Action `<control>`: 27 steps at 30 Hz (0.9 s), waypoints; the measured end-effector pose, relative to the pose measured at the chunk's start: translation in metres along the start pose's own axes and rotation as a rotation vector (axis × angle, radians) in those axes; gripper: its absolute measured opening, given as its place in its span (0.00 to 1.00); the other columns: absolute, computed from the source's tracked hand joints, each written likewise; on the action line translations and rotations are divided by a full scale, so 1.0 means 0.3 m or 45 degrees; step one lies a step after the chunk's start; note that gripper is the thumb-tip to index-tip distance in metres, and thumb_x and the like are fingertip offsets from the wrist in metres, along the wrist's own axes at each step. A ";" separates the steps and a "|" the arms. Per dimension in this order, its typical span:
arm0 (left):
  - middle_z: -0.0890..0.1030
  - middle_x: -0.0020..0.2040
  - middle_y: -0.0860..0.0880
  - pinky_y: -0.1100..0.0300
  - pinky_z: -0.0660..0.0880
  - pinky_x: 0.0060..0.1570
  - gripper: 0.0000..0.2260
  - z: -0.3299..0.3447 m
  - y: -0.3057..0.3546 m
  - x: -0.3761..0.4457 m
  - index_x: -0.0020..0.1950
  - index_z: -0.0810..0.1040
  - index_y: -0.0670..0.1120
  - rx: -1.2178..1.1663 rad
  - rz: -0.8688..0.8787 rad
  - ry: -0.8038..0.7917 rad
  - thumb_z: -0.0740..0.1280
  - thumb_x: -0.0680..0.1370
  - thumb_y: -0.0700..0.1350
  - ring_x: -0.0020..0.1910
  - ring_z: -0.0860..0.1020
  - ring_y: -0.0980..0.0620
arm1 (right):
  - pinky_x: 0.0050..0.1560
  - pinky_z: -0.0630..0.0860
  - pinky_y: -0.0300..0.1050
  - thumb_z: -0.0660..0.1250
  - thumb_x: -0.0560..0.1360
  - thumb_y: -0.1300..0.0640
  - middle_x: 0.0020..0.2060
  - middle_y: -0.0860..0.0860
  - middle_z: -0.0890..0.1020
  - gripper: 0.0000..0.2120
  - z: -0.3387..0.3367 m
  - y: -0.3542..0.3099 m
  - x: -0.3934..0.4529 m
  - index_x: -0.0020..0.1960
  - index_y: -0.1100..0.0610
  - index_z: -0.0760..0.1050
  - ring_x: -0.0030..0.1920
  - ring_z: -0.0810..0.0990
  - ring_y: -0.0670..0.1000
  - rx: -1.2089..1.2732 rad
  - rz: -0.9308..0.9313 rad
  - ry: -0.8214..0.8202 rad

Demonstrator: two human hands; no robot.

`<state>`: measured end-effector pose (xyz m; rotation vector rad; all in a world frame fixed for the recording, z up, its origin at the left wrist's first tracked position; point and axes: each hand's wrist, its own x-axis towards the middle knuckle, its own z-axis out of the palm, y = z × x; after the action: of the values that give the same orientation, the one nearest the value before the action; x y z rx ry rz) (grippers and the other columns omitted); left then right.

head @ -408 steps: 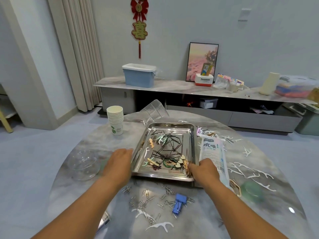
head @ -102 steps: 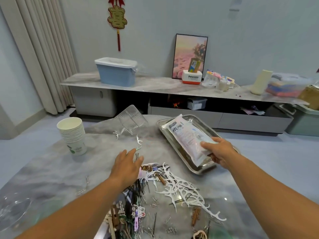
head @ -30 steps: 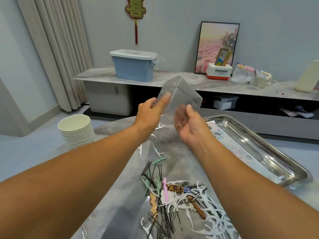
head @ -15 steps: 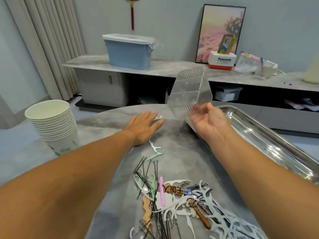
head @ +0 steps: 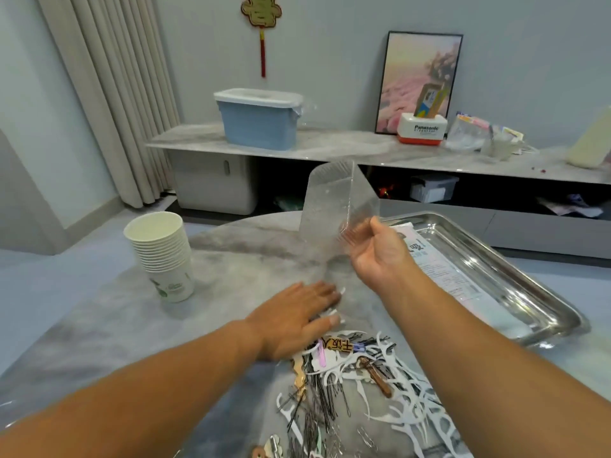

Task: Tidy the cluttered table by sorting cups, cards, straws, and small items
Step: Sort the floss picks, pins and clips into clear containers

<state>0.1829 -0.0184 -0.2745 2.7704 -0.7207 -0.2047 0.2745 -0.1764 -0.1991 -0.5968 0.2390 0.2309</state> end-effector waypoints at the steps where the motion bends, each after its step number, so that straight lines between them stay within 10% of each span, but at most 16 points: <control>1: 0.46 0.82 0.58 0.53 0.41 0.79 0.30 0.008 0.037 -0.038 0.82 0.46 0.59 -0.001 0.016 -0.017 0.39 0.81 0.69 0.79 0.42 0.62 | 0.39 0.85 0.50 0.52 0.87 0.54 0.42 0.56 0.84 0.17 0.008 0.005 -0.038 0.54 0.62 0.76 0.41 0.84 0.53 -0.018 0.016 0.002; 11: 0.47 0.83 0.57 0.54 0.38 0.79 0.30 0.086 0.266 -0.276 0.82 0.48 0.57 -0.098 0.151 -0.145 0.44 0.83 0.67 0.79 0.41 0.64 | 0.31 0.66 0.41 0.52 0.83 0.67 0.30 0.51 0.70 0.15 0.086 0.137 -0.260 0.41 0.55 0.67 0.27 0.68 0.48 -0.643 -0.032 -0.045; 15: 0.47 0.82 0.58 0.50 0.41 0.79 0.31 0.106 0.281 -0.292 0.82 0.46 0.60 -0.200 0.164 -0.107 0.45 0.82 0.69 0.79 0.41 0.64 | 0.34 0.75 0.44 0.54 0.84 0.64 0.36 0.54 0.78 0.09 0.106 0.226 -0.311 0.58 0.60 0.72 0.26 0.76 0.48 -1.018 -0.008 -0.036; 27: 0.44 0.83 0.56 0.50 0.40 0.79 0.35 0.099 0.290 -0.304 0.82 0.44 0.59 -0.223 0.114 -0.101 0.44 0.79 0.73 0.80 0.40 0.59 | 0.30 0.72 0.42 0.55 0.84 0.62 0.37 0.57 0.79 0.10 0.038 0.268 -0.256 0.56 0.60 0.75 0.29 0.72 0.50 -1.348 -0.019 0.016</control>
<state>0.0583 -0.0529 -0.2710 2.5703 -0.8038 -0.3444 0.1809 -0.1164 -0.2102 -1.6479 0.1074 0.3350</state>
